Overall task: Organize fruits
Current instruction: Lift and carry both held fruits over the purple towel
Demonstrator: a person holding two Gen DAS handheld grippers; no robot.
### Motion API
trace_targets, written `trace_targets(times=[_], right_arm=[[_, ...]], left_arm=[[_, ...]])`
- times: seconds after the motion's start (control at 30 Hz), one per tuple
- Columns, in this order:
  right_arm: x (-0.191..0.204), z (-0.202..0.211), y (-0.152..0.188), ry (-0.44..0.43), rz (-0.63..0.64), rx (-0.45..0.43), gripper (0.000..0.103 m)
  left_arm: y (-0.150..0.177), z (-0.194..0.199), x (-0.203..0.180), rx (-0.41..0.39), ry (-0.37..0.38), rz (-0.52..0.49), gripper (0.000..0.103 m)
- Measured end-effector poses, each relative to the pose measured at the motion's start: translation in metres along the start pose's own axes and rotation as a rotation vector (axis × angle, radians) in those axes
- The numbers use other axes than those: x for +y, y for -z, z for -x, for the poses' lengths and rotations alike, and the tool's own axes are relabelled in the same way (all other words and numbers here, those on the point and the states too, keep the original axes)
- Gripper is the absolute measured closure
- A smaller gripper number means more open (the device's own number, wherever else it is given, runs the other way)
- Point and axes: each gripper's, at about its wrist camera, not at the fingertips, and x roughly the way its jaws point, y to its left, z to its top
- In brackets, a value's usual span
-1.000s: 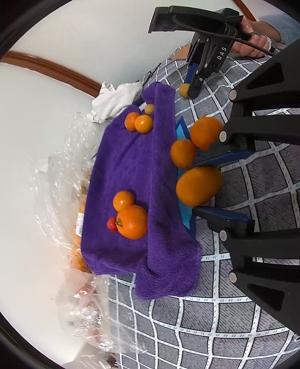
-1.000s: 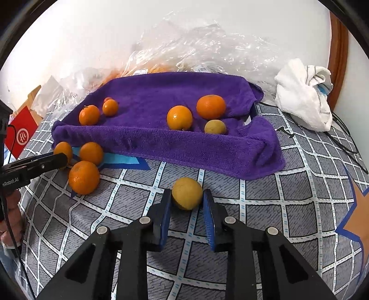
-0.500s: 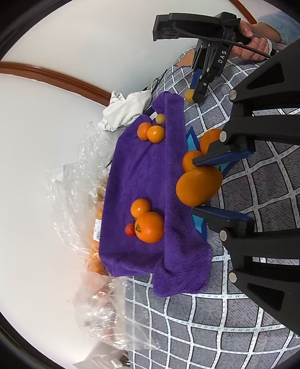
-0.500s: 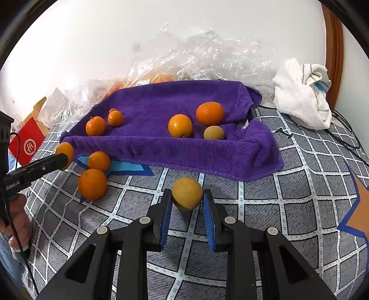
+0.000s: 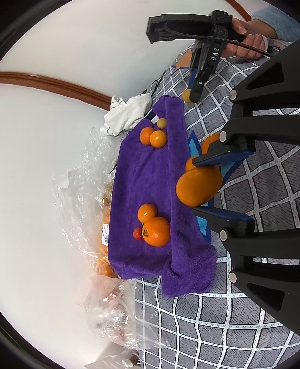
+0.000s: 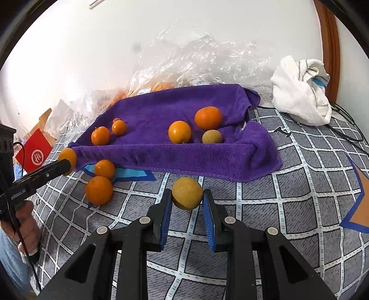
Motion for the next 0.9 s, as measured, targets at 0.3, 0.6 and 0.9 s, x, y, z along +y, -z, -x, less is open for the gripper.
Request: trace_targets(times=[0.3, 0.6, 0.9], right_arm=[[-0.014, 0.004, -0.010, -0.018, -0.053, 0.020, 0.076], [-0.009, 0.032, -0.052, -0.065, -0.044, -0.080, 0.076], [-0.006, 0.027, -0.091, -0.051, -0.009, -0.144, 0.076]], left_arm=[[-0.001, 0.005, -0.003, -0.013, 0.012, -0.007, 0.070], [-0.007, 0.011, 0.005, -0.033, 0.012, 0.052, 0.070], [-0.013, 0.016, 0.027, -0.072, -0.043, 0.141, 0.070]])
